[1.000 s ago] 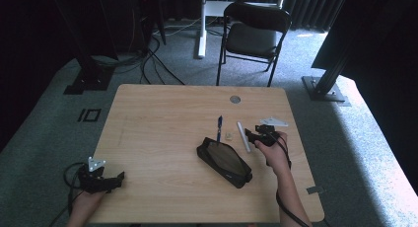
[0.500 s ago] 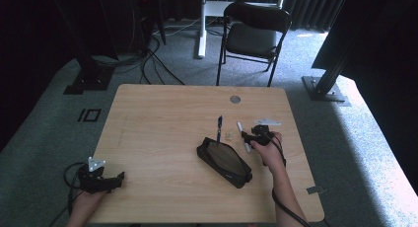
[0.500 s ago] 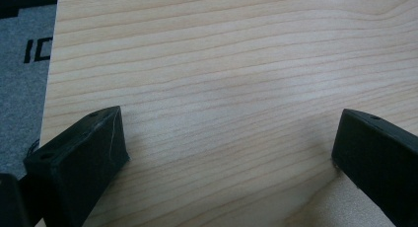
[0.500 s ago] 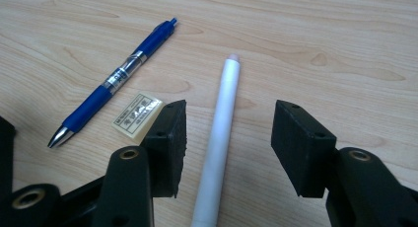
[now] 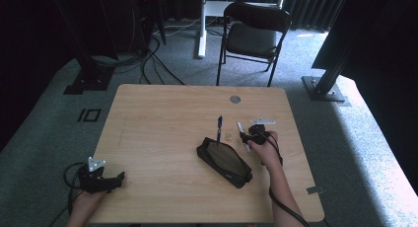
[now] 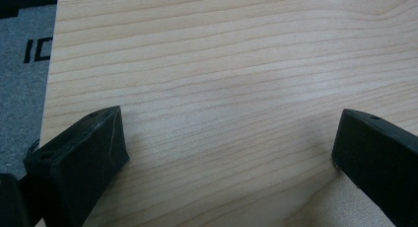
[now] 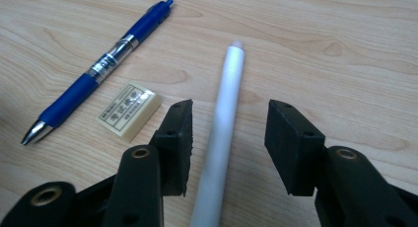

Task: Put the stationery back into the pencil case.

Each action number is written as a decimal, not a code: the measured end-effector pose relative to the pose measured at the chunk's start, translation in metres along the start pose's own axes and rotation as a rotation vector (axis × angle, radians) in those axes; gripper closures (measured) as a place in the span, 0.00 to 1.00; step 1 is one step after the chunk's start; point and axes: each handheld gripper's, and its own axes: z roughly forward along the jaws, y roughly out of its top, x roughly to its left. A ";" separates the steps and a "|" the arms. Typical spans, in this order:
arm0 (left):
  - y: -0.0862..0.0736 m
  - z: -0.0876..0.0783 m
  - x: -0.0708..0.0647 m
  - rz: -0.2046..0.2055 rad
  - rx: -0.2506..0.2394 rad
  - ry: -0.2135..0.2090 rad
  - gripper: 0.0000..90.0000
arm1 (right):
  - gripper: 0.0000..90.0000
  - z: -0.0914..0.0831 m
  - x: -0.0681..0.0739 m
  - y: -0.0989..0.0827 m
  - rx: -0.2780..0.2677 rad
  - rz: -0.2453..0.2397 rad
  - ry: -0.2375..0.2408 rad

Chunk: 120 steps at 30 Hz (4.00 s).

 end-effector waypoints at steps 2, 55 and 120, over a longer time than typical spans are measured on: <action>0.000 0.000 0.000 0.000 0.000 0.000 0.00 | 0.62 0.001 0.000 0.000 0.005 -0.001 -0.006; 0.000 0.000 0.000 0.000 0.000 0.000 0.00 | 0.87 -0.028 -0.005 0.008 -0.004 0.086 -0.021; 0.000 0.000 0.000 0.000 -0.001 0.000 0.00 | 0.87 -0.119 0.077 0.035 -0.178 -0.137 0.342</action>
